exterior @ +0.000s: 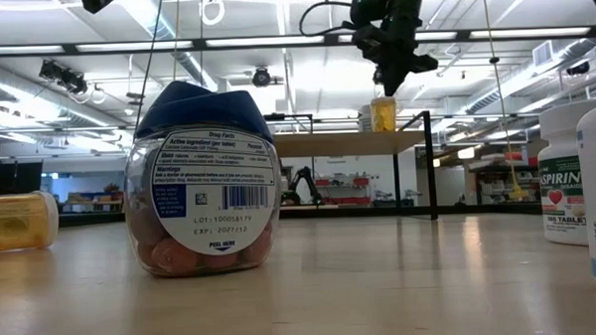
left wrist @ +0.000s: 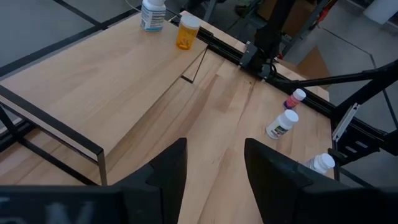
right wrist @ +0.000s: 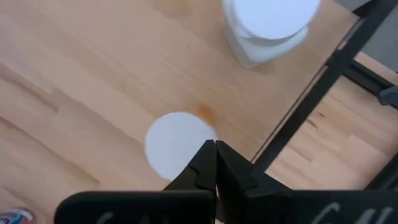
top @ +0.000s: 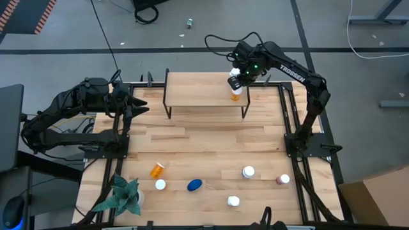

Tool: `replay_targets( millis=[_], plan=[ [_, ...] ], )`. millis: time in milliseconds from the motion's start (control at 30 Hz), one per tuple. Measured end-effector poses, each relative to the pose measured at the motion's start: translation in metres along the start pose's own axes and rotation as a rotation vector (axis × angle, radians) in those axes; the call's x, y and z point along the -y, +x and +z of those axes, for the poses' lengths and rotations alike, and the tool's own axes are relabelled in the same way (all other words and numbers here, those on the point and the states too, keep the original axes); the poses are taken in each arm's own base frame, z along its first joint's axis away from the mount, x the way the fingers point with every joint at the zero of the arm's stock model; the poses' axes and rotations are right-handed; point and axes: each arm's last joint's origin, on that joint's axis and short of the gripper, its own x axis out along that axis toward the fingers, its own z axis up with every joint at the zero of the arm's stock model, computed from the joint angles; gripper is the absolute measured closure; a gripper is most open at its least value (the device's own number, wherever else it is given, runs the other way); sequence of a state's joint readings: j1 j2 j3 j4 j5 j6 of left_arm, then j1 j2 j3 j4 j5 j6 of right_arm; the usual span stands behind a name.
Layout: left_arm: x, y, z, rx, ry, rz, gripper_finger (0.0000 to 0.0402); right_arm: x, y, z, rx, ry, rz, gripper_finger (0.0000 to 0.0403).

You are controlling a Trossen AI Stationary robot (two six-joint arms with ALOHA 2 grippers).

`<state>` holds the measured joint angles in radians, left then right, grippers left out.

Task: Pick and place medicine bottles onto shelf by color
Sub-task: Adjust the white medicine bottle on the shelf

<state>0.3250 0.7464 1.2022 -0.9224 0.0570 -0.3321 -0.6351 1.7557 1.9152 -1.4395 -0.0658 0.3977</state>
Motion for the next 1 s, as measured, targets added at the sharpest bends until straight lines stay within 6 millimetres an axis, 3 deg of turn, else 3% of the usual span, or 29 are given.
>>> replay_targets(
  millis=[233, 433, 767, 1000],
  plan=[
    [0.0, 0.0, 0.0, 0.0, -0.003, 0.0, 0.0237, -0.006, 0.0, 0.006, 0.072, -0.018, 0.033, 0.0397],
    [0.0, 0.0, 0.0, 0.0, 0.0, 0.0, 0.0239, 0.01, 0.001, 0.021, 0.144, 0.033, 0.02, 0.0397],
    [0.0, 0.009, 0.002, -0.025, -0.003, 0.011, 0.024, 0.017, 0.025, 0.034, 0.076, 0.043, 0.059, 0.0397],
    [0.0, 0.016, 0.003, -0.046, -0.016, 0.017, 0.0239, 0.019, 0.026, 0.036, 0.086, 0.038, 0.018, 0.0397]
  ],
)
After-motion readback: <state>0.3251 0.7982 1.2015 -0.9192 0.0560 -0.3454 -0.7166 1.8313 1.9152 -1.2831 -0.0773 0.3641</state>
